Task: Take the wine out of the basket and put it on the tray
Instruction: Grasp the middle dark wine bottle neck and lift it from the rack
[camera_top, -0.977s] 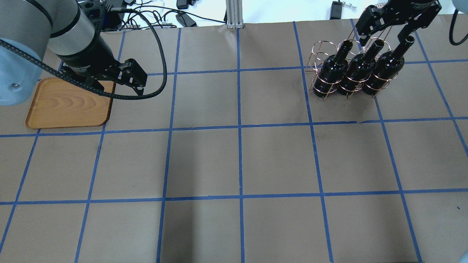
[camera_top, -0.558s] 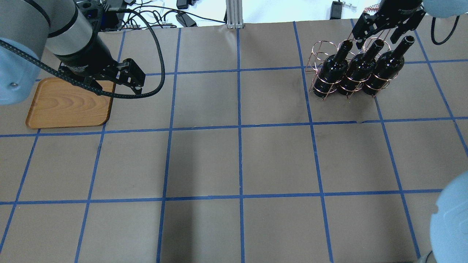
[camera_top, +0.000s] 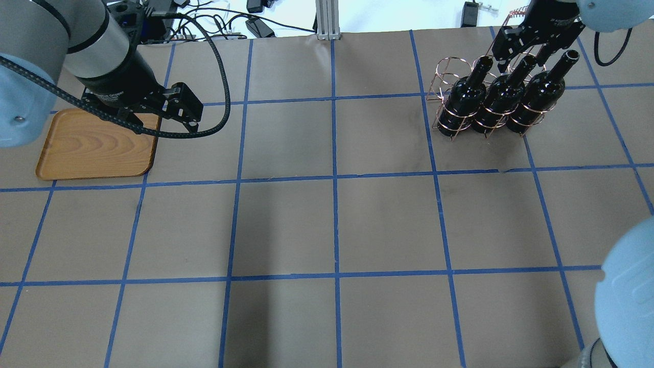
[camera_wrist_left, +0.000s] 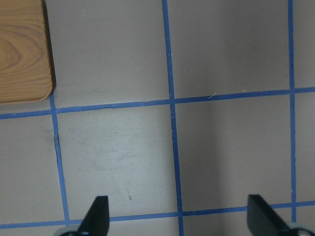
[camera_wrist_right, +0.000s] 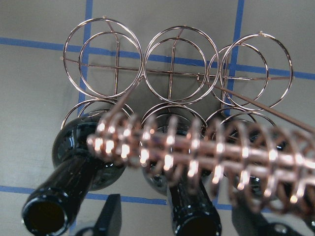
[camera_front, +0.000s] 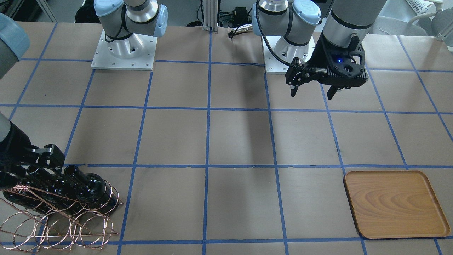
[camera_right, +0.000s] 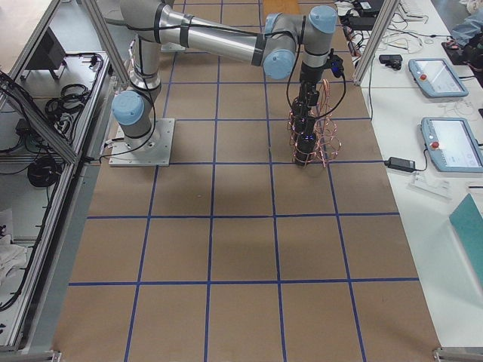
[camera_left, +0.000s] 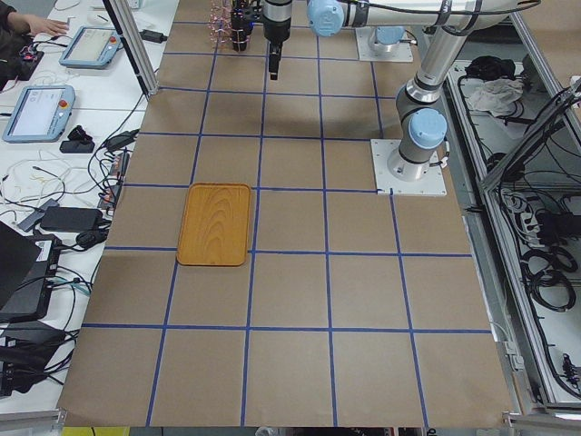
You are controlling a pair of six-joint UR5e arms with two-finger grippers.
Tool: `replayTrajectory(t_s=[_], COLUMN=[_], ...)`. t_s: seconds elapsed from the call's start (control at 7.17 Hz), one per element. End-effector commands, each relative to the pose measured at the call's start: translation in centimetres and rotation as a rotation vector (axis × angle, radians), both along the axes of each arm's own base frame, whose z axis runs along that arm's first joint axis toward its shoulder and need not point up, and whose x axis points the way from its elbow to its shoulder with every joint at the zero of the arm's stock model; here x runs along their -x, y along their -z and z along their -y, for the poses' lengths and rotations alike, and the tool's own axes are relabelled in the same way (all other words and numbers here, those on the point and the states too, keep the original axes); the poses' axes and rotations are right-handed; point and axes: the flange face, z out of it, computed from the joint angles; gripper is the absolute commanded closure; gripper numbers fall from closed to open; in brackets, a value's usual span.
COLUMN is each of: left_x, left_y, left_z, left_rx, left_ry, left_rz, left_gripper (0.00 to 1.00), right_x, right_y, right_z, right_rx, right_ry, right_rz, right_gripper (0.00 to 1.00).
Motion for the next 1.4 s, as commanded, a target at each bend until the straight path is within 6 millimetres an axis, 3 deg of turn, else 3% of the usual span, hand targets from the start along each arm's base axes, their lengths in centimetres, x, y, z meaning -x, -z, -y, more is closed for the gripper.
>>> replayTrajectory(t_s=[0.0,0.14,0.42,0.56,0.7,0.98,1.26], left_x=[-0.1,-0.1,-0.1,-0.1,-0.1,-0.1,-0.1], left_y=[0.0,0.0,0.0,0.0,0.0,0.1,0.1], left_z=[0.0,0.0,0.0,0.0,0.0,0.1,0.1], left_rx=[0.0,0.0,0.0,0.0,0.0,0.0,0.001], left_ry=[0.0,-0.003,0.0,-0.001,-0.003,-0.003,-0.003], left_rz=[0.001,0.001,0.001,0.001,0.001,0.001,0.001], left_gripper=[0.0,0.0,0.0,0.0,0.0,0.0,0.0], right_x=[1.1,1.1,1.1,1.1,1.1,1.0,0.9], right_y=[0.6,0.6,0.6,0.4,0.3,-1.1,-7.1], right_z=[0.3,0.3,0.3,0.3,0.2,0.1,-0.3], right_rx=[-0.001,-0.001,-0.002,-0.001,0.002,0.025,0.098], right_ry=[0.015,0.016,0.021,0.023,0.025,0.031,0.034], right_rz=[0.008,0.008,0.009,0.004,0.01,0.008,-0.006], right_gripper=[0.2,0.24,0.49,0.68,0.76,0.82,0.82])
